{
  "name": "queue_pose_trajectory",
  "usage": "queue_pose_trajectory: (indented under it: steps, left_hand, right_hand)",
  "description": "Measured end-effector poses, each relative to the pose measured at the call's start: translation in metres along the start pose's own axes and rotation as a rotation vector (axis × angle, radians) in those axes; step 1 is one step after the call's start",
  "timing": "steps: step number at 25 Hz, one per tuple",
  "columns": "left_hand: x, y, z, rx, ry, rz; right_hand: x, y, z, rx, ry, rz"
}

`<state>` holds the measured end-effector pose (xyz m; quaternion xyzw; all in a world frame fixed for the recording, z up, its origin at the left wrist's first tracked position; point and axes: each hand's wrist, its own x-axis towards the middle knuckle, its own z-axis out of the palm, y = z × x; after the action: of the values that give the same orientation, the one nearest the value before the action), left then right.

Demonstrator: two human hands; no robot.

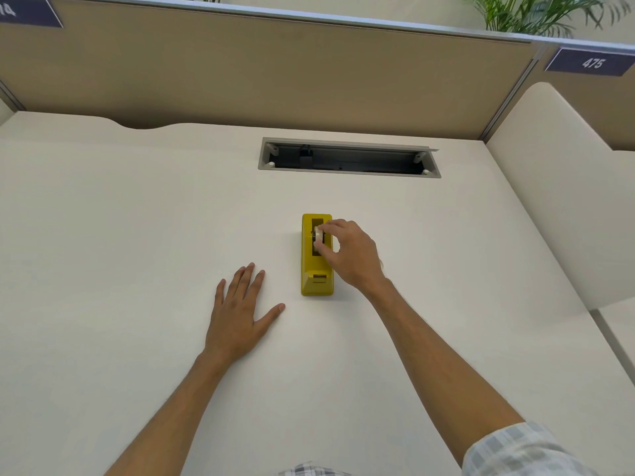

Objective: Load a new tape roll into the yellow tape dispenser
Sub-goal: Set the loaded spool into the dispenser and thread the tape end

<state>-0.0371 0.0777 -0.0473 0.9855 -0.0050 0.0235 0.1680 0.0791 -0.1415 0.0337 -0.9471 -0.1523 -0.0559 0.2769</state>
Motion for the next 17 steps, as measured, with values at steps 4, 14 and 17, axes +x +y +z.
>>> queue_pose_trajectory:
  steps: [4,14,17]
  left_hand:
    - [0.0005,0.0,0.0,-0.002,-0.003,-0.002]
    - [0.0004,0.0017,-0.0028,-0.013,-0.002,-0.002]
    - [0.0009,0.0022,-0.0028,-0.039,0.003,-0.003]
  right_hand:
    - [0.0005,0.0016,0.0004,0.042,-0.023,0.029]
    - [0.005,0.002,0.001,0.083,0.02,0.025]
    - [0.0057,0.0008,-0.0003,0.043,0.029,0.019]
